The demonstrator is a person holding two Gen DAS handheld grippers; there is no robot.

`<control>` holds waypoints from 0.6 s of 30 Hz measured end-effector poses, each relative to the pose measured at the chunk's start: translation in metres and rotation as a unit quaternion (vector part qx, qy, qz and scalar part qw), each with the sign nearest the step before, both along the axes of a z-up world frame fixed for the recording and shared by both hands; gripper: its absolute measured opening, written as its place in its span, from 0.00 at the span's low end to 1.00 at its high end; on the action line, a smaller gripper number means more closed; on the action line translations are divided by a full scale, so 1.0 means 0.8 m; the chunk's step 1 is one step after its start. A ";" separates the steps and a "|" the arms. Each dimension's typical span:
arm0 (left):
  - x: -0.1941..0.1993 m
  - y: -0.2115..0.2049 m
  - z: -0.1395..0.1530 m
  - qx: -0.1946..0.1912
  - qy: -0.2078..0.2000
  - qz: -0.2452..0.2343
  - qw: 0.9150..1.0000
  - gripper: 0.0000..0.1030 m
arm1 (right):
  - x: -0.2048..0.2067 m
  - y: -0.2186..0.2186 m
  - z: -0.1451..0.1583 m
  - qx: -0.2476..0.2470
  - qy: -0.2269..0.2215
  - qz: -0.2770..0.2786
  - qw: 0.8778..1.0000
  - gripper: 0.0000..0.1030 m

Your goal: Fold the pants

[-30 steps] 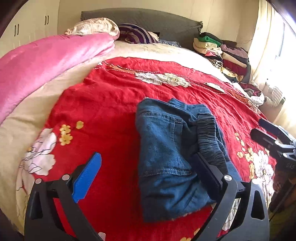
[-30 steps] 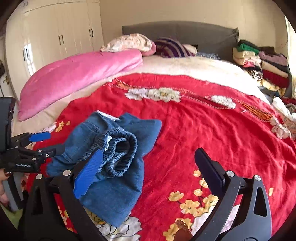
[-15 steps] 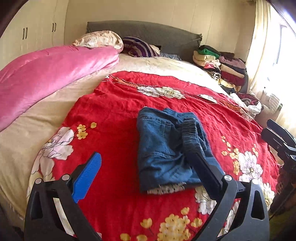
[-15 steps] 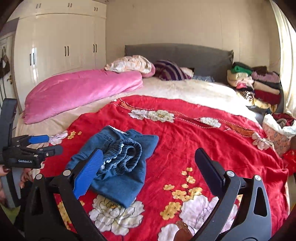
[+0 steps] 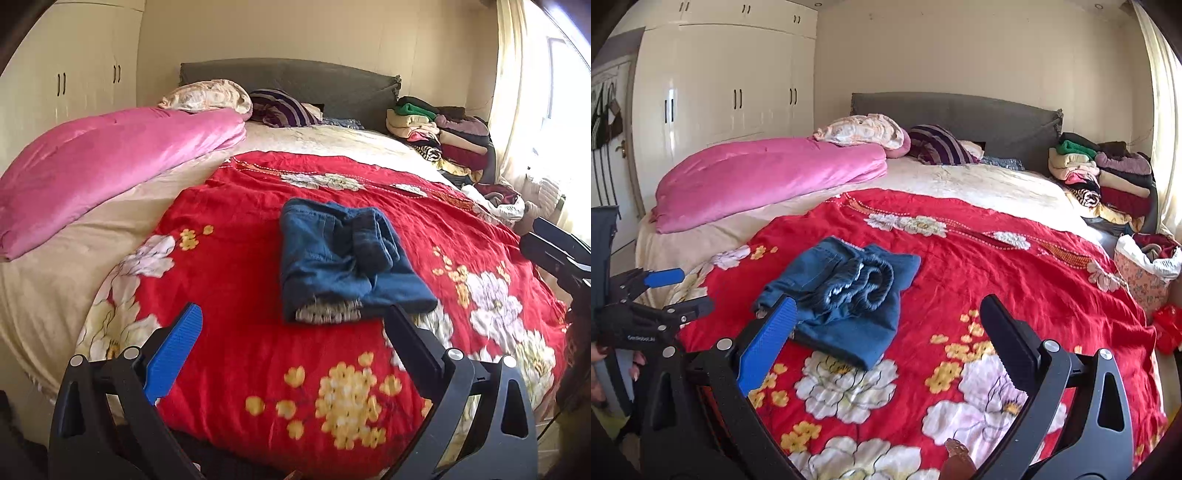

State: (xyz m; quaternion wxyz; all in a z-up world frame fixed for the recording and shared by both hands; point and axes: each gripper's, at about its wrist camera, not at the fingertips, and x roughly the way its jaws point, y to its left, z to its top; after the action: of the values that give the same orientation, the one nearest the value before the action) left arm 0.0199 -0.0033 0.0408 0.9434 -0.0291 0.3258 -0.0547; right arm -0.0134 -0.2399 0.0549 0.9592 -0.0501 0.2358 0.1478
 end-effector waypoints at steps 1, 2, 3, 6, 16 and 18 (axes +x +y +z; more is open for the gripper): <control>-0.006 0.001 -0.002 -0.001 0.001 -0.002 1.000 0.96 | -0.004 0.000 -0.003 0.001 0.002 0.000 1.000 0.91; -0.010 0.001 -0.003 0.000 0.002 -0.002 1.000 0.96 | -0.007 0.000 -0.006 0.002 0.005 0.000 1.000 0.91; -0.014 0.002 -0.005 0.001 0.002 -0.001 1.000 0.96 | -0.011 -0.001 -0.008 0.003 0.009 0.001 1.000 0.91; -0.023 0.002 -0.013 -0.003 0.010 0.003 1.000 0.96 | -0.023 -0.002 -0.018 0.002 0.015 -0.005 1.000 0.91; -0.024 -0.019 -0.041 0.007 0.037 -0.019 0.999 0.96 | -0.022 0.002 -0.078 0.008 0.088 -0.025 0.996 0.91; -0.021 -0.016 -0.046 0.001 0.048 -0.016 0.999 0.96 | -0.020 0.003 -0.082 0.012 0.094 -0.025 0.995 0.91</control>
State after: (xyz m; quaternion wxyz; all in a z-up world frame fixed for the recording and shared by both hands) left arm 0.0032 -0.0158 0.0043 0.9259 -0.0256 0.3708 -0.0677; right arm -0.0294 -0.2378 -0.0108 0.9365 -0.0183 0.3246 0.1312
